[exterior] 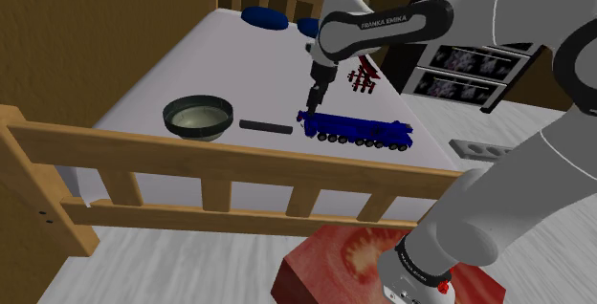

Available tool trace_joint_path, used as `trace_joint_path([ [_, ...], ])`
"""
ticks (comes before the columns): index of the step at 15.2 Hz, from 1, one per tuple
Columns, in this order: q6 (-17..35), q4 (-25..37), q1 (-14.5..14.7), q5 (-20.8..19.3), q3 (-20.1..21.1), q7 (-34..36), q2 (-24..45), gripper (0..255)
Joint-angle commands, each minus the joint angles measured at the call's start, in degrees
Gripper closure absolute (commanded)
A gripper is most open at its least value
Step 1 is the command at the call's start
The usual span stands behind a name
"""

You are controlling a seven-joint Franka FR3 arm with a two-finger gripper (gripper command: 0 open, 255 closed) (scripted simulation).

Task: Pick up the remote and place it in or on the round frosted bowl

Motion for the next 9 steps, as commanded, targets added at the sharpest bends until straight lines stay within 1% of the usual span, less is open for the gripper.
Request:
trace_joint_path([
  [1,1.4,2.6,0.7,1.3,-0.1,-3.3,4.2,0],
  [5,3.5,8.8,1.3,4.0,0.3,-9.9,13.0,0],
  [9,4.4,15.9,1.5,6.4,1.5,-15.9,21.6,0],
])
